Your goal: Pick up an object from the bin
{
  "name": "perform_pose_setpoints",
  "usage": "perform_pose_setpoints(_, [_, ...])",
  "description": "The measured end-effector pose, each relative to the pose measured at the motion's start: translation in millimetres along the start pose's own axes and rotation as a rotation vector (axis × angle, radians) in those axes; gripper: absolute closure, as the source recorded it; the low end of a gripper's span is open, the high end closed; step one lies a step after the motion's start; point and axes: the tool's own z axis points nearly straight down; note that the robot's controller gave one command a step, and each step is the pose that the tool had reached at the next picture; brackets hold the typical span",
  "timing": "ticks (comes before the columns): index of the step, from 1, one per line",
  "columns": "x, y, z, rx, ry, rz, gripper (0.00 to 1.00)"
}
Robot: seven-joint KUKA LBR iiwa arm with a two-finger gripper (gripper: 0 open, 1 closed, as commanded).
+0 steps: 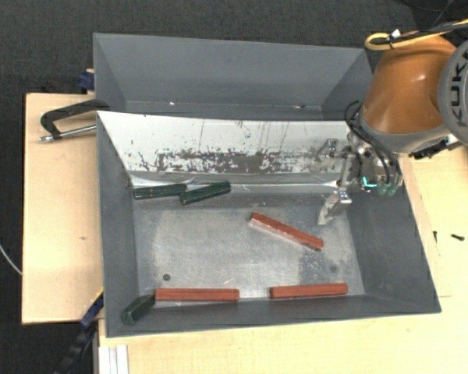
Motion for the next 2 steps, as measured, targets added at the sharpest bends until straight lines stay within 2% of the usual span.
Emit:
perform_pose_setpoints(1, [-1.8,0.2,-4.9,0.001,-0.009,-0.001,0.00])
perform_pose_setpoints(2, [8.0,26.3,54.3,0.000,-0.011,0.115,0.00])
